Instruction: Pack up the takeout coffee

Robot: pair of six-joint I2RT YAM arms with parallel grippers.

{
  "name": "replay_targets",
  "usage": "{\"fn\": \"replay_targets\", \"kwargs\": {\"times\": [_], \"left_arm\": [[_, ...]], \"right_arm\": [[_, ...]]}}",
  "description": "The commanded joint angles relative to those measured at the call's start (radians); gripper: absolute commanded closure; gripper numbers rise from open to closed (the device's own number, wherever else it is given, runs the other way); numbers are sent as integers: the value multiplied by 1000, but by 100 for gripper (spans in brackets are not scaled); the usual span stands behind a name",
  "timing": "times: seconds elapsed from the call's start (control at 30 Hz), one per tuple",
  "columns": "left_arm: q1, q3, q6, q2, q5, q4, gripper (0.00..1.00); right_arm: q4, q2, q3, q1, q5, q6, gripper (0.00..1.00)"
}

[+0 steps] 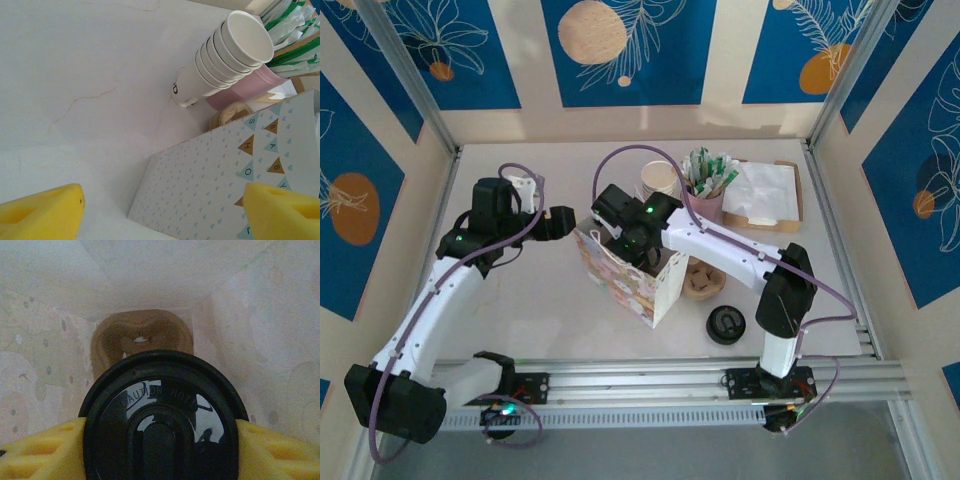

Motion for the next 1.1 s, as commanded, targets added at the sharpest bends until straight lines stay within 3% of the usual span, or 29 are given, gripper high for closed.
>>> {"fn": "replay_targets", "kwargs": {"times": [0.0, 0.57, 1.07], "left_arm": [[5, 20, -4, -4, 10, -10, 17], [5, 18, -5, -1, 14, -8, 17], [6, 18, -7, 0, 20, -6, 17]], "right_arm": [[-41, -22, 38, 4, 4, 60, 53], [-57, 52, 30, 15, -9, 106, 53], [122, -33, -11, 24, 46, 50, 53]]}}
